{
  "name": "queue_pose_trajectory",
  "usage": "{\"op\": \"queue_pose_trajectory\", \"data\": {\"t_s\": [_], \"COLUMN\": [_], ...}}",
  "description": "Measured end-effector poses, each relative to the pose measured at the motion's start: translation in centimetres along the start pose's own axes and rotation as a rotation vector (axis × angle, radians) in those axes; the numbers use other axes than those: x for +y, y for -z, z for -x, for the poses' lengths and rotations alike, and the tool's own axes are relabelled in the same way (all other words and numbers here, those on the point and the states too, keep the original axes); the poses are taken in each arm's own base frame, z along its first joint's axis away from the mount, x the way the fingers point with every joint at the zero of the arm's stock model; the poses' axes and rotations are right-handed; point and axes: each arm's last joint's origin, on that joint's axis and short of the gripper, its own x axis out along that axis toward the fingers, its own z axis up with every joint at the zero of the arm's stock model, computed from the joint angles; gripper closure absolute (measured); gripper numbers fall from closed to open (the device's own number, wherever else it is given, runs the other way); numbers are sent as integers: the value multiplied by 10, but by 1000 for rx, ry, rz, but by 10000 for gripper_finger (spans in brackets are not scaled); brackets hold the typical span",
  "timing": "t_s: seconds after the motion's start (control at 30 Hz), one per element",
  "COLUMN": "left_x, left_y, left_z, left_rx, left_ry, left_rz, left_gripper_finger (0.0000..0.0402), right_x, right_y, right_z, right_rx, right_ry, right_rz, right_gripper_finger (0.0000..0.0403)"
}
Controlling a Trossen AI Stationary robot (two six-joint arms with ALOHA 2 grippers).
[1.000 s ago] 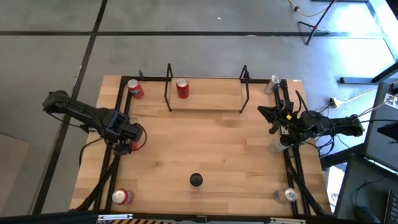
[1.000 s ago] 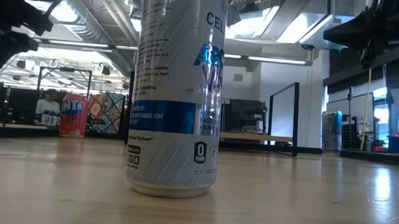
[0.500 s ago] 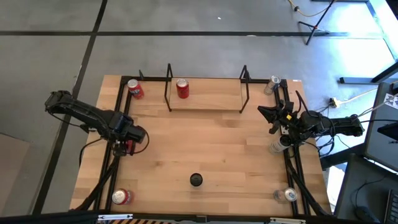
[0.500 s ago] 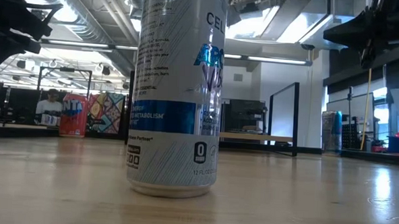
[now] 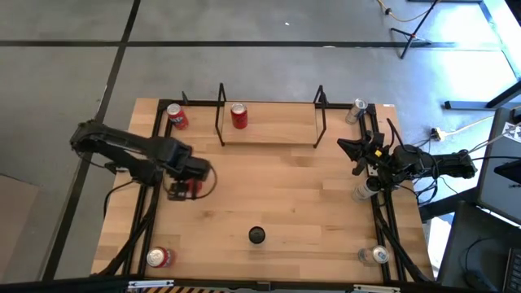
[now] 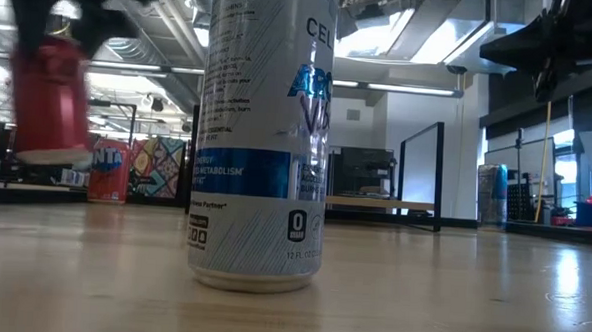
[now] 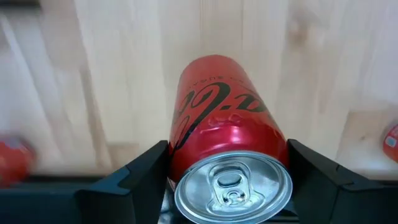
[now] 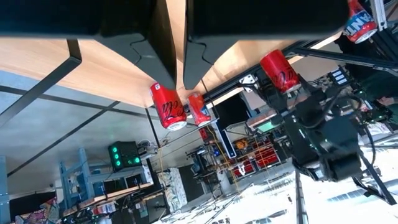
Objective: Place canned beverage on shelf
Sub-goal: Put the red soda can on the shelf and align it with the other red soda can
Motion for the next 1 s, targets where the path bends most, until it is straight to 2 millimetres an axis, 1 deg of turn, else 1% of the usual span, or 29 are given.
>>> {"op": "queue_pose_trajectory", "data": {"t_s": [0.07, 0.13, 0.3, 0.4, 0.5, 0.57, 0.67, 0.8, 1.0], "left_x": [4, 9, 19, 23, 23, 21, 18, 13, 3], "left_y": [-20, -42, -90, -116, -134, -142, -148, -152, -154], "left_z": [3, 1, -14, -27, -34, -38, -47, -55, -53], "left_rx": [4, 25, 82, 106, 112, 109, 123, 146, 106], "left_ry": [-10, -12, -2, 2, 3, -1, -2, 1, -33], "left_rz": [-56, -102, -223, -255, -293, -323, -364, -390, -435], "left_gripper_finger": [157, 157, 157, 157, 157, 157, 156, 133, 99], "right_x": [1, 1, 3, 4, 6, 6, 7, 7, 7], "right_y": [1, 2, 7, 10, 13, 14, 16, 16, 16], "right_z": [-1, -2, -8, -11, -13, -14, -16, -16, -16], "right_rx": [6, 14, 57, 87, 118, 133, 144, 143, 144], "right_ry": [1, 5, 11, 2, -13, -20, -24, -24, -24], "right_rz": [4, 10, 14, 1, -14, -17, -13, -13, -13], "right_gripper_finger": [384, 384, 384, 384, 384, 384, 384, 384, 384]}}
